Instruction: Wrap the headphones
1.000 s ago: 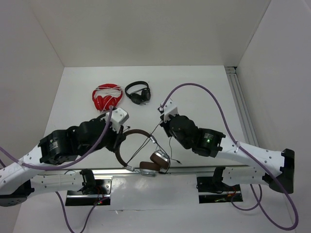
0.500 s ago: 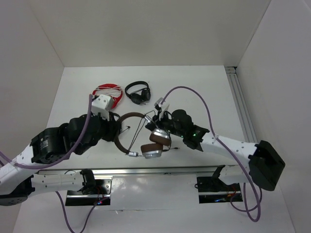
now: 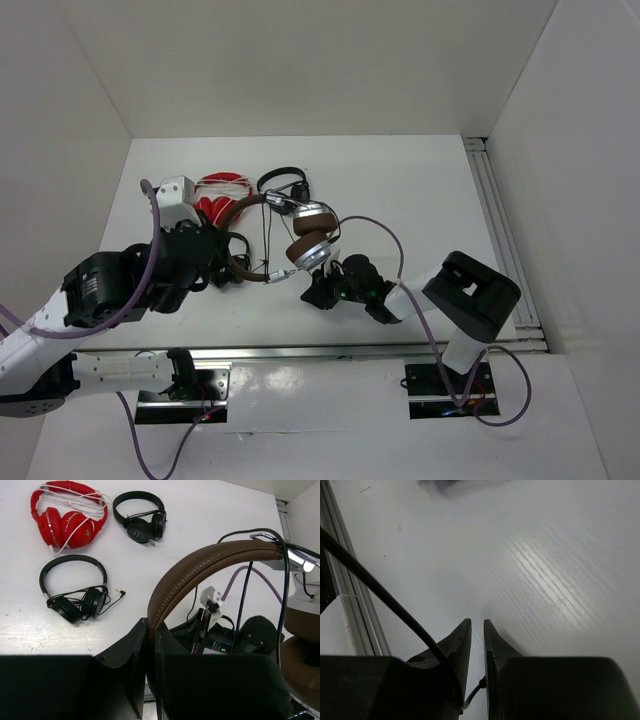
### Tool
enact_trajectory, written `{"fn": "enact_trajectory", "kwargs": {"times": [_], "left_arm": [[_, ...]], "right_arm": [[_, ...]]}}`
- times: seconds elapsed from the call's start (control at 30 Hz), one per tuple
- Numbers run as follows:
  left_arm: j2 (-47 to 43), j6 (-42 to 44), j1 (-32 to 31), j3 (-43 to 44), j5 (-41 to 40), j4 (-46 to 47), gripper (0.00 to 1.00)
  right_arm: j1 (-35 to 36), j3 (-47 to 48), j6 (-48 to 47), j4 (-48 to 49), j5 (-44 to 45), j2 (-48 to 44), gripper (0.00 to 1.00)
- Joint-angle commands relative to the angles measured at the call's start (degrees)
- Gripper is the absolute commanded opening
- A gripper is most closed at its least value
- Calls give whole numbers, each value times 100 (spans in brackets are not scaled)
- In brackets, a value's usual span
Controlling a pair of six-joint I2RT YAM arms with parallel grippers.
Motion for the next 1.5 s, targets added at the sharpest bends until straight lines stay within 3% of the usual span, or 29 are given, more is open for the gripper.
{"fn": "enact_trajectory", "kwargs": {"times": [0.0, 0.07, 0.3, 0.53, 0.73, 0.8, 0.93, 1.1, 1.2, 1.27, 1.37, 1.47], "left_arm": [[-45, -740, -7, 162, -479, -25, 0], [8, -871, -7, 161, -531, -95, 0], [60, -872, -7, 161, -532, -192, 0], [114, -1170, -7, 214, -699, -527, 0], [114, -1223, -7, 91, -699, -527, 0], [114, -1223, -7, 38, -699, -579, 0], [114, -1223, 45, 38, -699, -632, 0], [61, -1522, 256, -15, -760, -878, 0], [61, -1680, 685, -75, -760, -1037, 0], [114, -1567, 950, -137, -594, -1037, 0], [114, -1014, 1503, -278, -181, -353, 0], [114, -512, 2101, -418, 248, 219, 0]], "right_arm": [[-28, -123, 261, 1163, -124, 257, 23], [-28, -184, 313, 1294, -176, 424, 28], [77, -378, 419, 1769, -107, 689, 25], [77, -553, 472, 1821, -54, 741, 38], [77, -553, 472, 1875, -54, 794, 38], [77, -553, 472, 1875, -54, 847, 32], [77, -553, 472, 1875, -2, 899, 6], [77, -553, 595, 1769, 121, 900, 0], [278, -606, 709, 1498, 551, 795, 0], [568, -606, 814, 903, 1331, 435, 0], [1446, -668, 1025, 295, 2834, -135, 0], [2176, -720, 1254, -233, 3424, -522, 0]]}}
